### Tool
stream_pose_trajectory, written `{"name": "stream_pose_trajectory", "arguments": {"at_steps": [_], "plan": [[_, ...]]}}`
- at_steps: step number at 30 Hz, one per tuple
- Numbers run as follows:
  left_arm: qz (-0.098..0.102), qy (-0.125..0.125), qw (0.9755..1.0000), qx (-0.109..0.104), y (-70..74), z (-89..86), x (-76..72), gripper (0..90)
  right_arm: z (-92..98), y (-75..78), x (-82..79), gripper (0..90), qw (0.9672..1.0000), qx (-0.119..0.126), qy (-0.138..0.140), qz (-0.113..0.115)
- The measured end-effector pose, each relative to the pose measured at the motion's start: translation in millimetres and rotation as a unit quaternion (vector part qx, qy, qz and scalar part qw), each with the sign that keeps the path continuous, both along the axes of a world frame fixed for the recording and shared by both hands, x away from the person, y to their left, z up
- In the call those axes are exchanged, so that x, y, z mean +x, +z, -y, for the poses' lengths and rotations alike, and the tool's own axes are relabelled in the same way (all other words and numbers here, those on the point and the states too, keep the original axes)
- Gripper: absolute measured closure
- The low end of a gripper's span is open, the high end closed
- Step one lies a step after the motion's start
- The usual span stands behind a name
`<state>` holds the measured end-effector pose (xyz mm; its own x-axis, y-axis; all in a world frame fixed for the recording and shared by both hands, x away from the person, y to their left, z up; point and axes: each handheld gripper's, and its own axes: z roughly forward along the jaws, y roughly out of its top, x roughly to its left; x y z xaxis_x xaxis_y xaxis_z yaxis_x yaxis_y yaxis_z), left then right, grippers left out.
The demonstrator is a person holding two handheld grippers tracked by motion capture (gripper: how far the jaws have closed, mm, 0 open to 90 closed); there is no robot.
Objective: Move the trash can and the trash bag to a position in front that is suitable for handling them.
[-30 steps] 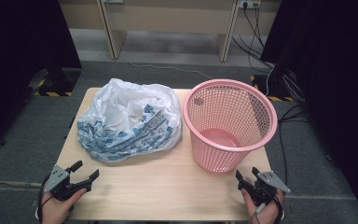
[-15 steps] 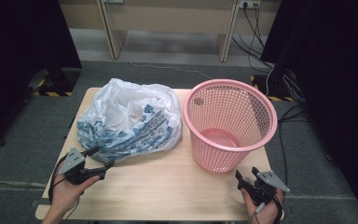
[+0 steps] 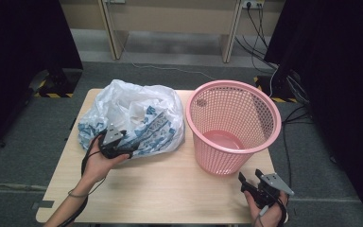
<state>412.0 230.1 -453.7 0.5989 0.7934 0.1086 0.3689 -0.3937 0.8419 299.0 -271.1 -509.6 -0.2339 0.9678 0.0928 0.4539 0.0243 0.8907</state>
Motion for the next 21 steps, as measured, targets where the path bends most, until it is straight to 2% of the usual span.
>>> {"name": "stream_pose_trajectory", "arguments": {"at_steps": [2, 7, 11, 15, 19, 20, 21], "plan": [[-0.017, 0.005, 0.9998, 0.01, -4.1, 1.0, 7.3, 37.6, 0.2, -0.1, 0.2, 30.0, 1.0, 0.0, 0.001, 0.0], [-0.04, 0.011, 0.9987, 0.028, -12.1, 0.8, 15.4, 53.2, -0.2, 0.0, 0.4, 30.1, 1.0, 0.001, 0.001, -0.003], [-0.051, 0.006, 0.998, 0.037, -16.9, -0.9, 17.6, 69.1, -0.5, 0.0, 0.1, 30.2, 1.0, -0.002, 0.002, -0.002], [-0.044, -0.004, 0.9985, 0.032, -16.0, -4.9, 18.1, 82.9, -0.3, 0.0, 0.2, 30.2, 1.0, -0.001, 0.001, -0.002], [-0.023, -0.009, 0.9995, 0.018, -8.3, -5.5, 14.3, 87.3, 0.1, 0.0, 0.2, 30.3, 1.0, 0.001, 0.001, -0.001], [-0.023, -0.009, 0.9995, 0.018, -8.3, -5.5, 14.3, 87.6, 0.1, -0.1, 0.3, 30.3, 1.0, 0.0, 0.001, -0.001], [-0.013, -0.009, 0.9998, 0.008, -4.1, -5.2, 12.4, 87.8, 0.0, -0.1, 0.3, 30.3, 1.0, 0.0, 0.001, -0.001]]}}
